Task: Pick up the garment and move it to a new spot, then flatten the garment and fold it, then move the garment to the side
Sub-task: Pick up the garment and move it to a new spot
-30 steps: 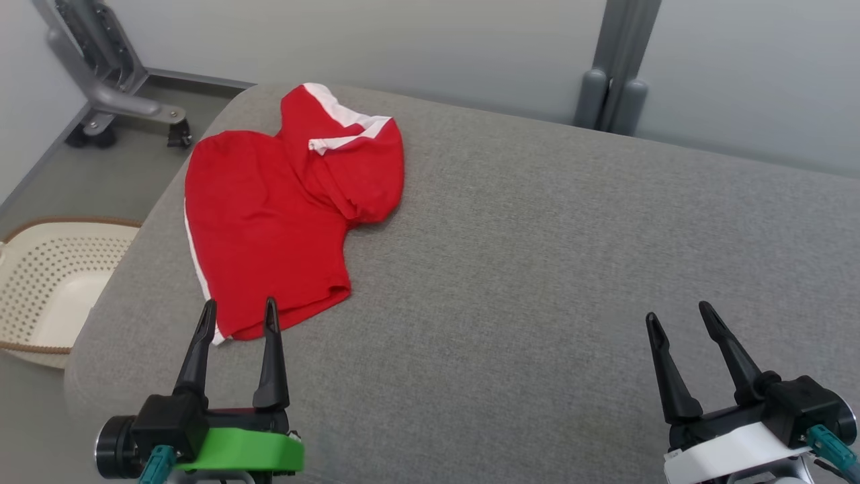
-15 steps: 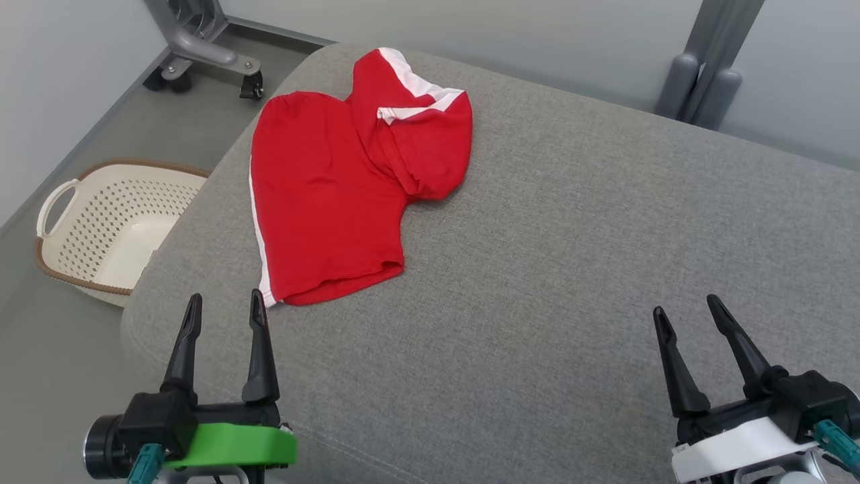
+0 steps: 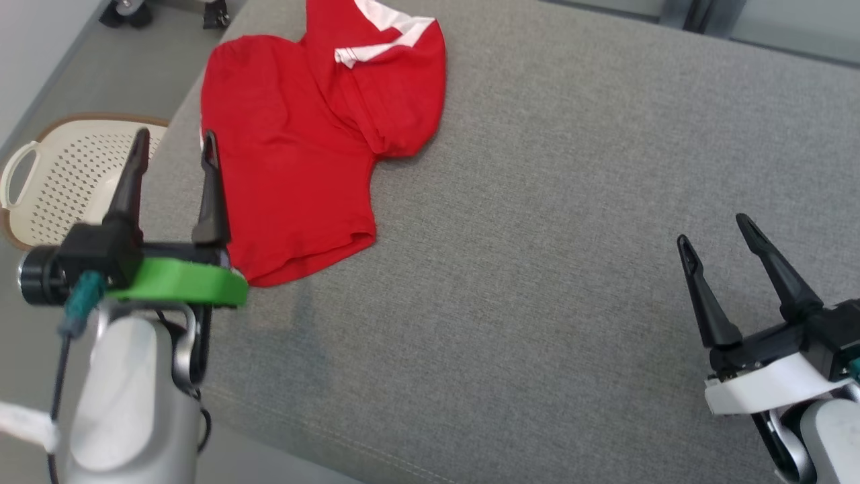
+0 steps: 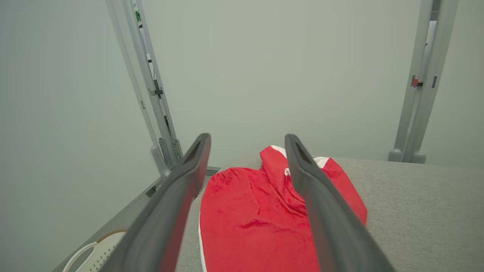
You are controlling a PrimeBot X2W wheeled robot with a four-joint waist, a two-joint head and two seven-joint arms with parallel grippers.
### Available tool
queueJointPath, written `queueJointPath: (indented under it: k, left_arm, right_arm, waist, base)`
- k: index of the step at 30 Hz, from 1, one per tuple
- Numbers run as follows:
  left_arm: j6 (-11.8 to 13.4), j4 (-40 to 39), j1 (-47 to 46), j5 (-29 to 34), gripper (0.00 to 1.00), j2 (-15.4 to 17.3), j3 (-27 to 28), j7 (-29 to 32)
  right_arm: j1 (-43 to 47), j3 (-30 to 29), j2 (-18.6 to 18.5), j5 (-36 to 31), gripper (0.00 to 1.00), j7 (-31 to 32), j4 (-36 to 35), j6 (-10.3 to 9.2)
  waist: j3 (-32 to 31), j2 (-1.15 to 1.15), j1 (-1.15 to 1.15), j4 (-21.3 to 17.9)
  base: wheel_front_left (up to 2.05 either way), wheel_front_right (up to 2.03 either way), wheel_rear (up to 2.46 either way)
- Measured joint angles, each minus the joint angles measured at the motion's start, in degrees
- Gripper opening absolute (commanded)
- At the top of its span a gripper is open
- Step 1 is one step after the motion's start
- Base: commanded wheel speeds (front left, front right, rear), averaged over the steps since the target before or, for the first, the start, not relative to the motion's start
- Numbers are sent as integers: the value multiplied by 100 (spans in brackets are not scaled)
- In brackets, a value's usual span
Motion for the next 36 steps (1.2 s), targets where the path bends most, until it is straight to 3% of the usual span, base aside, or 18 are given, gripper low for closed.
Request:
queueJointPath:
  k: [8,14,23,28,30,31,36]
  left_arm:
    - [-200,2001,-2627,-405,100,512,-103,1176]
    - [-233,3327,-3965,-881,100,928,-567,2695]
    - [-236,4487,-4508,-1444,100,1481,-740,3555]
    - [-241,4675,-4547,-1561,100,1627,-860,3471]
    - [-241,4665,-4600,-1627,24,1688,-944,3352]
    - [-227,4660,-4610,-1641,0,1690,-991,3261]
    - [-205,4481,-4518,-1862,0,1711,-1376,2704]
  right_arm:
    - [-636,-89,-355,-52,100,0,-180,0]
    - [-1011,-85,-414,-86,100,0,-312,1]
    - [-1160,-165,-223,-163,100,0,-434,0]
    - [-1159,-234,-171,-207,100,0,-465,0]
    - [-1175,-238,-154,-213,100,-2,-472,0]
    - [-1200,-230,-153,-214,100,-3,-476,1]
    - [-1262,-191,-169,-222,100,-12,-460,0]
  waist:
    - [763,0,1,-354]
    - [1299,0,1,-773]
    - [1922,0,1,-1484]
    - [2220,0,0,-1739]
    - [2320,0,0,-1813]
    - [2359,0,0,-1840]
    - [2371,0,0,-1859]
  base:
    - [0,0,0]
    - [0,0,0]
    - [0,0,0]
    - [0,0,0]
    - [0,0,0]
    - [0,0,0]
    - [0,0,0]
